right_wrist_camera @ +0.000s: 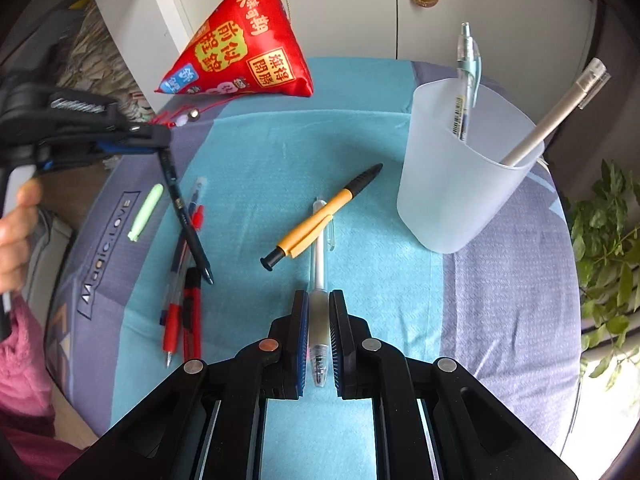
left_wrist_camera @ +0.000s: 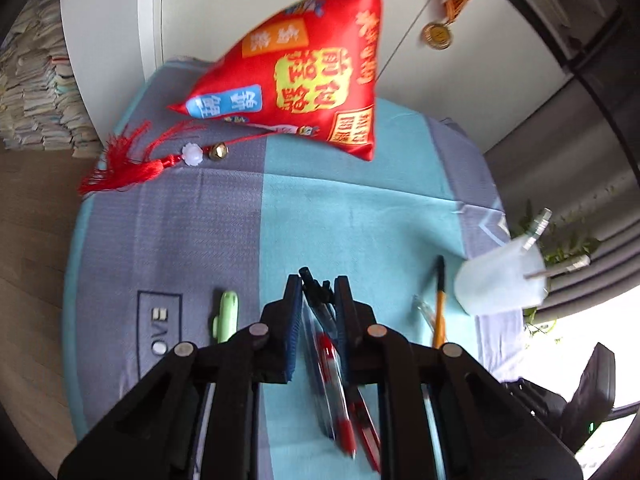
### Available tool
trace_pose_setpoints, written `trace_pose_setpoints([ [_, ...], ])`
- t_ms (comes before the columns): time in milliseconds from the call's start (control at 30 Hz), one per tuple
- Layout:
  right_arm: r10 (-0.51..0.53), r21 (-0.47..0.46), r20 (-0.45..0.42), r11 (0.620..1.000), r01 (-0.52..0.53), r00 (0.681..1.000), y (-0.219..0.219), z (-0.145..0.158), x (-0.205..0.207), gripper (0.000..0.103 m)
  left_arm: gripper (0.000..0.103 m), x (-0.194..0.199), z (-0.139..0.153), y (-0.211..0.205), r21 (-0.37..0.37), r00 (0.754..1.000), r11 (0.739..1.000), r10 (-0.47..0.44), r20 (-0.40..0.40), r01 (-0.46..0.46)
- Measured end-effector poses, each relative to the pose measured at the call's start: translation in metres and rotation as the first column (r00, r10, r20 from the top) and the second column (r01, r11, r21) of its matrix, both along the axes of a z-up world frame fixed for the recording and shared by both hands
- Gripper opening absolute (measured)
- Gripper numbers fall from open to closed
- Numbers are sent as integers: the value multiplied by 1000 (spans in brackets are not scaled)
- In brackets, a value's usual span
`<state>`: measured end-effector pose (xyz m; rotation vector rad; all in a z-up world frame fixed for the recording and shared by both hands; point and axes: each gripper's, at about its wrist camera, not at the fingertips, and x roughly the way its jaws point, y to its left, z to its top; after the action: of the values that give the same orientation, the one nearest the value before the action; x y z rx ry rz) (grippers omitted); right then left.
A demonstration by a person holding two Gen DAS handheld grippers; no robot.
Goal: Organize stationery
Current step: 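Grasp the clear white-grip pen with the right tool while the left tool grasps a black pen, then lift the clear pen with the right tool while the left tool lifts the black pen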
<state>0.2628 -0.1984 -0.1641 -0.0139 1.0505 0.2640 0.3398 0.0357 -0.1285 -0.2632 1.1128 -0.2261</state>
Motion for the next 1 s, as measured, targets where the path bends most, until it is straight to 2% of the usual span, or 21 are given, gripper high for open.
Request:
trace_pose_setpoints([
  [167,23,24,23,999,-23,999,2,12,-11,11,12,-45,20,-10,32,997,999,-35,71,32],
  [333,99,55,13,994,-99,995,10,13,-28,11,12,-73,42,2,46,990,998,-43,136,37],
  [500,160,13,-9,987,-160,987,16,6,-54,11,12,-100,61,4,79,981,995,-73,181,59],
  [600,193,-11,-26,981,-193,981,17,-1,-69,11,12,-113,64,6,129,980,989,-92,175,70],
  [700,225,2,-64,974,-225,972,16,-10,-78,11,12,-128,62,4,207,978,972,-145,151,113],
  [867,273,70,-118,961,-266,955,21,-25,-82,11,14,-132,29,-12,260,973,940,-231,16,219],
  [933,261,72,-106,964,-254,960,22,-22,-78,12,15,-130,23,-18,313,973,927,-228,39,205],
  [1000,234,65,-88,971,-229,968,22,-19,-75,14,14,-124,21,-20,296,970,930,-239,43,216],
])
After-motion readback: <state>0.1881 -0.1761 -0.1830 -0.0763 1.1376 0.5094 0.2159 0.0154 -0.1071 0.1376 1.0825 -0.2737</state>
